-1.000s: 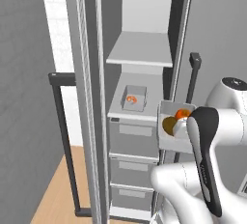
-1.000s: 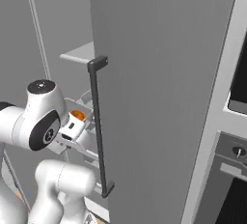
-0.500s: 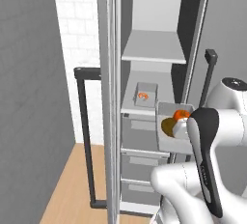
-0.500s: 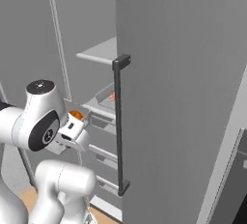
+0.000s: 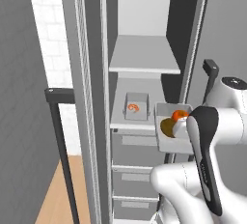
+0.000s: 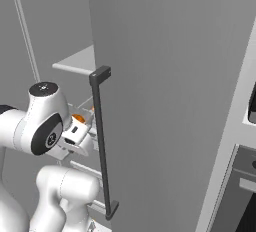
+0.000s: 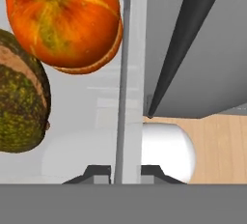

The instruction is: Take the meat container that has the shrimp and place it on the second highest rack of the freezer. Then take the vegetable container that has the avocado and squash and place it on the highest rack of the freezer.

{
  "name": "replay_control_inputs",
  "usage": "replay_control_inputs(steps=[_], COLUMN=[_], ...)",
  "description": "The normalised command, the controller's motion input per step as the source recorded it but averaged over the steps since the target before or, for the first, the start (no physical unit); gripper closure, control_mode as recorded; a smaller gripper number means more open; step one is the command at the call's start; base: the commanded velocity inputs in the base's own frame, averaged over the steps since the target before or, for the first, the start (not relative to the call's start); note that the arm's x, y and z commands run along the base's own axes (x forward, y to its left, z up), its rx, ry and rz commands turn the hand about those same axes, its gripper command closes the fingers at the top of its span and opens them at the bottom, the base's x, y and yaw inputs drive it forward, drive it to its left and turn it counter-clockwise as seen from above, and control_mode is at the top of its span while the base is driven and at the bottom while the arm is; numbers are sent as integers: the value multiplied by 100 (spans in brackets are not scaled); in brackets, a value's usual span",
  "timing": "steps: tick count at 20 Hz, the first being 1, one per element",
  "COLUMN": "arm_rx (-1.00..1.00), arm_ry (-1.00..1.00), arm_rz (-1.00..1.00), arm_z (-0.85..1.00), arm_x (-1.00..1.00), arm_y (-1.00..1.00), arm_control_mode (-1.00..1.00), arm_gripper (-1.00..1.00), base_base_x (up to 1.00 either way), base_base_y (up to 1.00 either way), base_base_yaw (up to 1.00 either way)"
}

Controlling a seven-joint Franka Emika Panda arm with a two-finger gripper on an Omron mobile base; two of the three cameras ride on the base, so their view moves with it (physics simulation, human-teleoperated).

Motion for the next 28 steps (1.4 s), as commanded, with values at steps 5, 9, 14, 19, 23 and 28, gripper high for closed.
replay_control_inputs(steps=[5,9,14,19,23,28], arm_rx=[0,0,0,-1,-11,-8], arm_ry=[0,0,0,-6,-23,-22], arm_rz=[0,0,0,0,0,0], arm_z=[0,0,0,14,69,78], arm_x=[0,0,0,-1,-1,0], arm_y=[0,0,0,7,25,4], arm_control_mode=[100,100,100,-100,-100,-100], arm_gripper=[100,100,100,100,100,100], base_base_x=[-6,-2,0,0,0,0], base_base_y=[30,3,0,0,0,0], base_base_yaw=[0,0,0,0,0,0])
